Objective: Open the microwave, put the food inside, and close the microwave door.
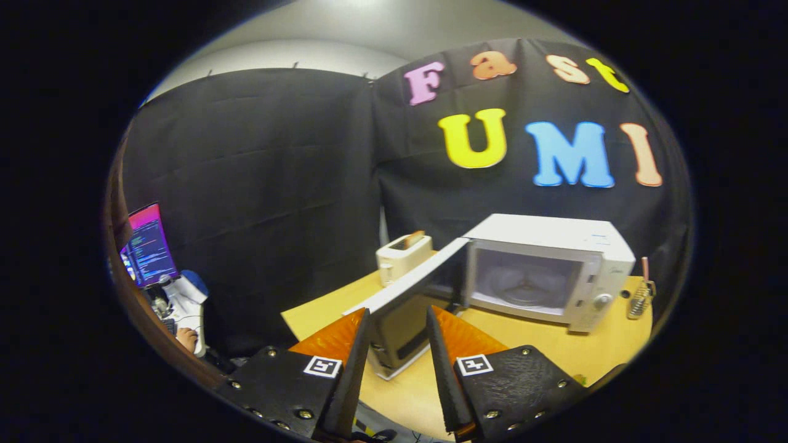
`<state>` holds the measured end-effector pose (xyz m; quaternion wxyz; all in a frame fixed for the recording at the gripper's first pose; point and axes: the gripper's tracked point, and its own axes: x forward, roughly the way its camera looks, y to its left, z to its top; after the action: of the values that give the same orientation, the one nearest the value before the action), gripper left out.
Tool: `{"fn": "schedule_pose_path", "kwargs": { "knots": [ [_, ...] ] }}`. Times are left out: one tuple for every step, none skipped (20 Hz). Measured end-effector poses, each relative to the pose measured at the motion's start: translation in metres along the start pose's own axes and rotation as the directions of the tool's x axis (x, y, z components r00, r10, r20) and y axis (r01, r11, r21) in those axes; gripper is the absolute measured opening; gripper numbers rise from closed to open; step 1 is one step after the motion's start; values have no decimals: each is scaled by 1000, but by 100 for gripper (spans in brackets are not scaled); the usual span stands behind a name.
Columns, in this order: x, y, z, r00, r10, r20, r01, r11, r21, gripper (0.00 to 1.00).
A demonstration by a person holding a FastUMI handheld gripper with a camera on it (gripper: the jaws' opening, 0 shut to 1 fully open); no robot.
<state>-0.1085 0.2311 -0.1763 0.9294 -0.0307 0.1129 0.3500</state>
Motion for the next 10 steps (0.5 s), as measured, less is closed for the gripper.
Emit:
{"fn": "schedule_pose_path", "kwargs": {
  "knots": [
    [-6, -36, -5, 995, -99, -10, 99, 995, 17, 54],
    [-17, -66, -14, 983, -181, -28, 182, 982, 43, 54],
    [-29, -96, -24, 966, -250, -59, 255, 964, 79, 54],
    [-43, -118, -33, 953, -293, -79, 300, 947, 111, 54],
    [-52, -139, -42, 941, -323, -103, 336, 930, 150, 54],
    [-60, -156, -54, 930, -342, -132, 362, 912, 191, 54],
    [-67, -170, -65, 923, -349, -161, 379, 893, 241, 54],
    [-70, -183, -78, 917, -349, -192, 393, 874, 285, 54],
    [-70, -193, -91, 912, -344, -223, 402, 856, 324, 54],
    [-70, -199, -107, 908, -330, -257, 407, 840, 359, 54]
  ]
}}
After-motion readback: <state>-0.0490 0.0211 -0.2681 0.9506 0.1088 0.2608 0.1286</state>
